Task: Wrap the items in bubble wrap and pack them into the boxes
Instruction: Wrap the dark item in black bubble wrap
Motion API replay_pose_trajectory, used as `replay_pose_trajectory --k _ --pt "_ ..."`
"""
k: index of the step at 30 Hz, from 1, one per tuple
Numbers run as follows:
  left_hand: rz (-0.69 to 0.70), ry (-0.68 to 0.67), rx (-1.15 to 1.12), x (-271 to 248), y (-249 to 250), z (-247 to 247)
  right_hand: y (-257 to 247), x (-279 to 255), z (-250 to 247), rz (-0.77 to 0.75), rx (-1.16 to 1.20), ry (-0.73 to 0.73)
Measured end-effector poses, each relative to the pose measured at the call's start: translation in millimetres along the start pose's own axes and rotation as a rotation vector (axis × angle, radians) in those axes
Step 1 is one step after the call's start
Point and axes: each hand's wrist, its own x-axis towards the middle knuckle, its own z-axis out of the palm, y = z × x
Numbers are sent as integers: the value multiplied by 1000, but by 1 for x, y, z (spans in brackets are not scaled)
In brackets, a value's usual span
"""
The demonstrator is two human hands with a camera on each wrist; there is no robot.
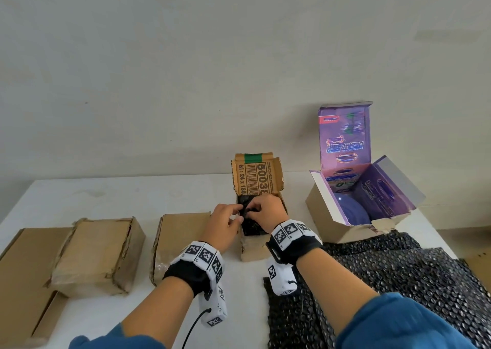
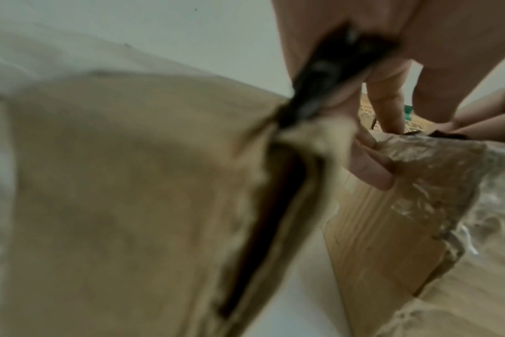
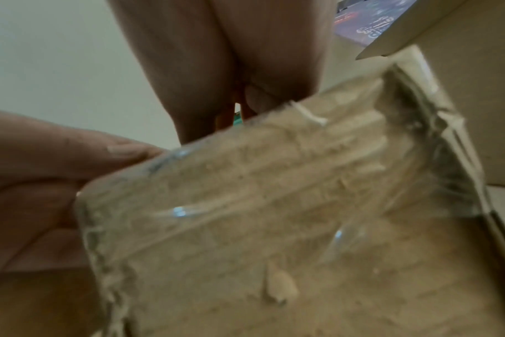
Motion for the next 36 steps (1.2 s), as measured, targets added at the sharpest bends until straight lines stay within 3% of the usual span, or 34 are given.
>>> replay_pose_trajectory --k 4,8,12,16,20,24,27,30,33,36 --pt "15 -8 59 0 0 1 -2 -4 -15 -61 -57 -162" --pt "10 3 16 2 -1 3 5 -24 -30 -138 -15 -198" --pt "-13 11 -5 2 -1 4 12 -30 -22 -226 -184 -330" --pt "-4 26 23 0 1 5 11 -24 -14 -190 -324 -448" --pt "28 37 95 -2 3 5 15 -13 -14 -166 -156 -365" --pt "26 43 139 -2 4 6 13 -8 -10 -164 -378 -442" --pt "13 35 163 -1 7 5 8 -10 -22 -140 -209 -400" --pt "-1 61 263 -4 12 5 14 -29 -52 -68 88 -220" --pt "132 210 327 -15 32 13 37 -59 -88 -17 349 -122" --pt "250 173 199 -30 67 36 76 -95 -123 38 394 -143"
